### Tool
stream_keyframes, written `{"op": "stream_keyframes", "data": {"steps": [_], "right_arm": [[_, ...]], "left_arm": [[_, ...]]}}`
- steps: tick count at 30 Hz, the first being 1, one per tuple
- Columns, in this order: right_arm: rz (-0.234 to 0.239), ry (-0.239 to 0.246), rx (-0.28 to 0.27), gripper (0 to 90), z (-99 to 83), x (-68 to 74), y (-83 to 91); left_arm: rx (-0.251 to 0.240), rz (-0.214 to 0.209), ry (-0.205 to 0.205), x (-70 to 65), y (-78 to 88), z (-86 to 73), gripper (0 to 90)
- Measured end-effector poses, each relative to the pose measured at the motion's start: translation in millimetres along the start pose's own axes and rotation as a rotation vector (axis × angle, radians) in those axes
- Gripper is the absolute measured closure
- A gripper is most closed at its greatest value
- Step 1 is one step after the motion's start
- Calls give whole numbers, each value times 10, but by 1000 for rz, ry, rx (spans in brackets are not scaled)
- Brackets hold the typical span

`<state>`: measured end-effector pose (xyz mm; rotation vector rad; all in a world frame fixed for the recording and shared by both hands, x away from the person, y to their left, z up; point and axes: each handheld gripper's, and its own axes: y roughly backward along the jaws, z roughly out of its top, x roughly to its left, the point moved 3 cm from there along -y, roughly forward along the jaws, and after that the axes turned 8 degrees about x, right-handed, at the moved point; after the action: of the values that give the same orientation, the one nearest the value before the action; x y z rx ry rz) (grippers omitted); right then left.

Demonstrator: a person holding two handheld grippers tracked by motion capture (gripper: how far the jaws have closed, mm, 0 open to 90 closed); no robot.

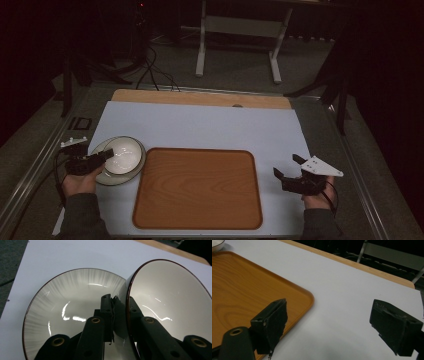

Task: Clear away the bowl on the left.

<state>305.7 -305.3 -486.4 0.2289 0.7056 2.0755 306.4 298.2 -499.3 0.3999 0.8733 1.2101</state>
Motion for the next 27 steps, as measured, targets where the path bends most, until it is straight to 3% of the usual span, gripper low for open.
{"op": "stream_keyframes", "data": {"steps": [10, 27], "right_arm": [[2, 1, -10, 142, 6, -2, 13], [4, 4, -21, 142, 12, -6, 25]], "left_arm": [[-13, -51, -10, -106, 27, 17, 816], [-2, -80, -60, -293, 13, 21, 814]]}}
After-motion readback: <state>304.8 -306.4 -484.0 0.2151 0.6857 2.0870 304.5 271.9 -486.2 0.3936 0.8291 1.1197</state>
